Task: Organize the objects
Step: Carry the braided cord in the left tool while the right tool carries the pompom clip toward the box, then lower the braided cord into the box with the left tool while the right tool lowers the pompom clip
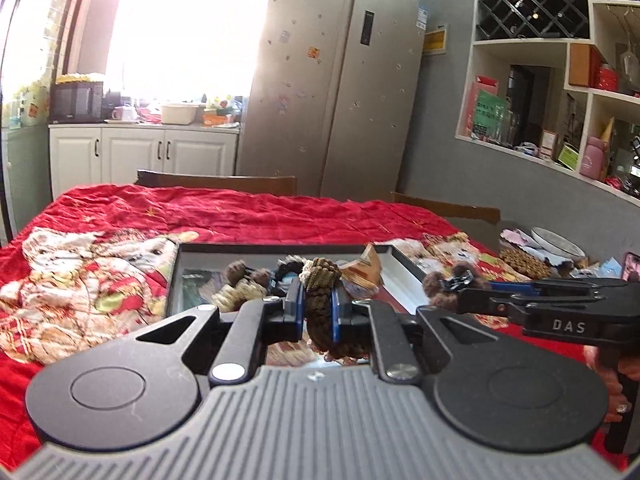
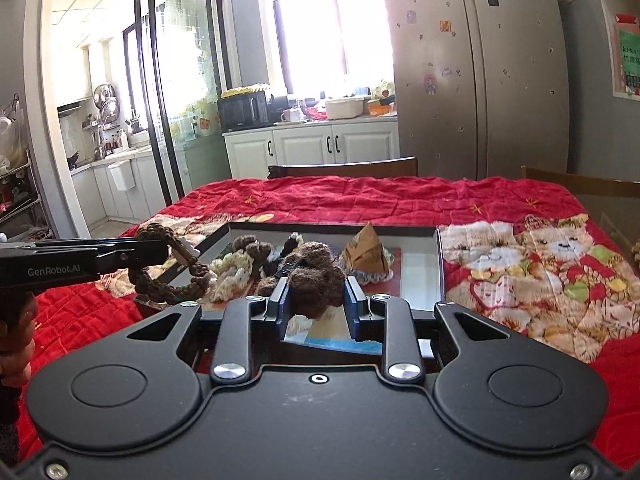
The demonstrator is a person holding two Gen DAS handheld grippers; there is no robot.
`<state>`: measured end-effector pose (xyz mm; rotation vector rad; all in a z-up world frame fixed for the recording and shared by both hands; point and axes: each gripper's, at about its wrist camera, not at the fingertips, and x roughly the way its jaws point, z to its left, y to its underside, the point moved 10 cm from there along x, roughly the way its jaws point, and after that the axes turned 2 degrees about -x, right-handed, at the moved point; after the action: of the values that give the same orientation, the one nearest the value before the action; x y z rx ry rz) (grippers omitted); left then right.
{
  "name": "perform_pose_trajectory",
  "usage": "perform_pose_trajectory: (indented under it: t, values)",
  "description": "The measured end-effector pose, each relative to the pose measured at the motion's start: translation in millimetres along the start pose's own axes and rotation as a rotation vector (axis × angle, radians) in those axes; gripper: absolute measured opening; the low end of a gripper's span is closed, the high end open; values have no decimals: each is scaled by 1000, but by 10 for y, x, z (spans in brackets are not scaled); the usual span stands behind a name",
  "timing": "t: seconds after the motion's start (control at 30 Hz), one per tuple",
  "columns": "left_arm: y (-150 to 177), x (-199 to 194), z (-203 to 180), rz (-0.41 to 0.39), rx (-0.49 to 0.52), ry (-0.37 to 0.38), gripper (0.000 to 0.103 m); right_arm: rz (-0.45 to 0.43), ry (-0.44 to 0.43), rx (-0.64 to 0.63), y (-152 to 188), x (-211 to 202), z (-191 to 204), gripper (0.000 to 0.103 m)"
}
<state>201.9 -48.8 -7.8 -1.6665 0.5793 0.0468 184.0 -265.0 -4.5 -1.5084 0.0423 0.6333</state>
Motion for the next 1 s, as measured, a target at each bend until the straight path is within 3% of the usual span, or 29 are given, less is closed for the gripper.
perform_pose_trajectory:
  t: [0.23, 0.57, 1.0]
  values:
    - [-159, 117, 130, -29, 6, -24, 16, -18, 19, -5, -160, 112, -29, 26]
    - [-160, 396, 393, -7, -63, -59, 16, -16, 52, 19, -248, 443, -121, 26]
    - [34, 649, 587, 12, -91, -108, 16, 14, 82, 77, 20, 870, -301, 26]
